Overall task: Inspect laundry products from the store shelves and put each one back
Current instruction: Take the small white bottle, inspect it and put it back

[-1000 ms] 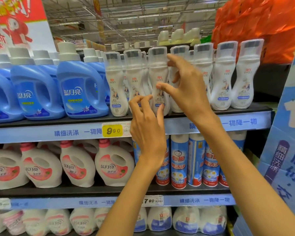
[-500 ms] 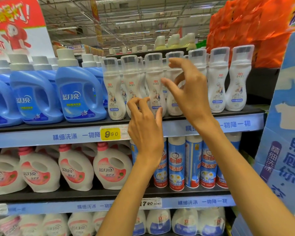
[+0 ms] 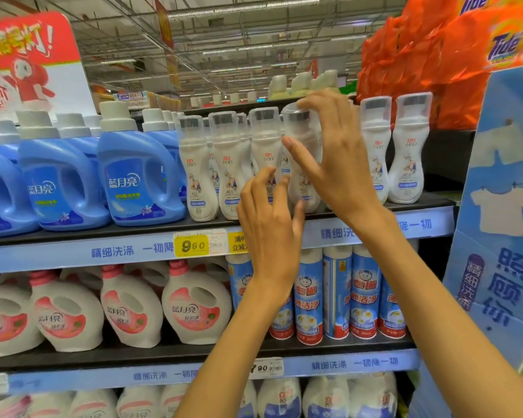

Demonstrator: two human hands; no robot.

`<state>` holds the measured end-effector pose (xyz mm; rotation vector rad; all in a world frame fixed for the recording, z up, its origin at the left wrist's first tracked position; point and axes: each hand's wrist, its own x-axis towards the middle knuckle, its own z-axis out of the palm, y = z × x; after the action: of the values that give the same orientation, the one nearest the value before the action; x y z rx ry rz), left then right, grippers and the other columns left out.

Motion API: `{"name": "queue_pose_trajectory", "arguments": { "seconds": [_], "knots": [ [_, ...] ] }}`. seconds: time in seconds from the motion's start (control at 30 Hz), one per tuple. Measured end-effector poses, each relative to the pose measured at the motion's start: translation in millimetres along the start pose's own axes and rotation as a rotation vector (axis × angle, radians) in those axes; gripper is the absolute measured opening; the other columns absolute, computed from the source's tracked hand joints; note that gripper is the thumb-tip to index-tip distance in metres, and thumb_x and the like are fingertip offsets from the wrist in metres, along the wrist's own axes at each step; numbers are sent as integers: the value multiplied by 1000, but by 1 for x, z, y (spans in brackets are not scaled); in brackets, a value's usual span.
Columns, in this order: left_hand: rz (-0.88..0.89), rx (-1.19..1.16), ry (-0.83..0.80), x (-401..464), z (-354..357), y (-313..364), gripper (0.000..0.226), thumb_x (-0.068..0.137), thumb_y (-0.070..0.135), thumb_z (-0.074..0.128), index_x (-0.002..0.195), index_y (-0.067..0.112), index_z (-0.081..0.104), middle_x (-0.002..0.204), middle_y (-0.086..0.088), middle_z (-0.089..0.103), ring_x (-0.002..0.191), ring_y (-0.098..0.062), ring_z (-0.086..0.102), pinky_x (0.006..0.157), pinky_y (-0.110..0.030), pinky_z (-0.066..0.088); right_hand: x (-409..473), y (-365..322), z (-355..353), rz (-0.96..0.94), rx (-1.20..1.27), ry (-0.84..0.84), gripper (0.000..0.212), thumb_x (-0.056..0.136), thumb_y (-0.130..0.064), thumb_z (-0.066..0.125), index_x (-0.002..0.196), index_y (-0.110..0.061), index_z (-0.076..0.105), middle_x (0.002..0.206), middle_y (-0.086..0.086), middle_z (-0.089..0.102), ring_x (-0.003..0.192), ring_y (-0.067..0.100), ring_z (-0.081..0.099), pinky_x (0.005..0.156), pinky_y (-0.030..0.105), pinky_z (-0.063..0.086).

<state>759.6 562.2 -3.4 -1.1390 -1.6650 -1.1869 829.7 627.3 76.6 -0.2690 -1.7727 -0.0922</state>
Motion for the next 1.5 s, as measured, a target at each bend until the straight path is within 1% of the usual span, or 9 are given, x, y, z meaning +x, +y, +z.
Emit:
{"name": "queue_pose_trajectory", "arguments": {
  "seconds": [0.13,0.3,0.43,0.53,0.73,0.9,1.07,1.33,1.5],
  "knots": [
    [-27,-79,-31,-3,-2,0,44,82,22,73,121,6,61,130,-14,53,124,-30,45,101,-37,36,-11,-10,-5,96,305,-4,34,91,-13,62,120,0,49,120,7,52,97,15,53,78,31,49],
    [-15,-232,-86,-6,-10,3,45,86,25,69,126,8,56,128,-9,54,122,-23,46,103,-34,40,-16,-13,-17,154,457,24,39,92,-13,62,126,-1,47,124,4,54,97,17,58,84,39,51],
    [-248,-813,-312,-20,-32,10,34,93,23,59,126,23,50,121,10,59,112,2,57,89,-11,46,-19,-17,-32,240,638,-10,38,93,-20,62,127,-15,46,124,14,57,104,26,60,84,43,53],
    [-427,-1053,-405,-36,-46,11,37,88,30,55,124,22,52,118,8,65,107,2,62,83,-11,49,-29,-17,-37,402,747,-70,40,91,-23,63,128,-19,46,123,15,58,108,26,60,88,41,54],
    [-660,-1147,-557,-78,-67,2,39,87,43,47,117,24,62,111,6,72,104,-11,67,89,-26,54,-68,-14,-27,881,1227,-325,39,99,-25,46,135,-10,42,117,8,66,101,28,68,81,42,57],
    [-845,-1156,-657,-94,-74,5,44,77,48,47,109,21,61,99,-5,72,91,-18,69,85,-37,56,-93,-23,-19,899,1365,-376,37,95,-19,51,130,-9,47,103,4,68,97,30,68,75,36,58],
    [-1026,-1368,-783,-98,-82,5,51,82,51,57,109,8,60,74,-5,64,57,-12,60,45,-20,44,-104,-31,-15,941,1388,-408,40,83,-24,64,121,-15,54,90,0,68,78,14,66,64,26,55],
    [-914,-1116,-709,-109,-78,2,60,78,58,36,107,14,65,79,-11,70,63,-16,64,55,-24,54,-97,-37,-20,882,1228,-452,40,80,-33,67,114,-18,52,83,-4,70,75,12,67,65,27,54],
    [-1142,-1563,-749,-108,-85,6,65,87,59,30,98,4,63,64,-9,62,45,-14,52,35,-18,38,-96,-43,-23,1016,1571,-433,37,90,-32,51,118,-8,53,101,12,70,93,29,69,73,42,59]
  ]
}}
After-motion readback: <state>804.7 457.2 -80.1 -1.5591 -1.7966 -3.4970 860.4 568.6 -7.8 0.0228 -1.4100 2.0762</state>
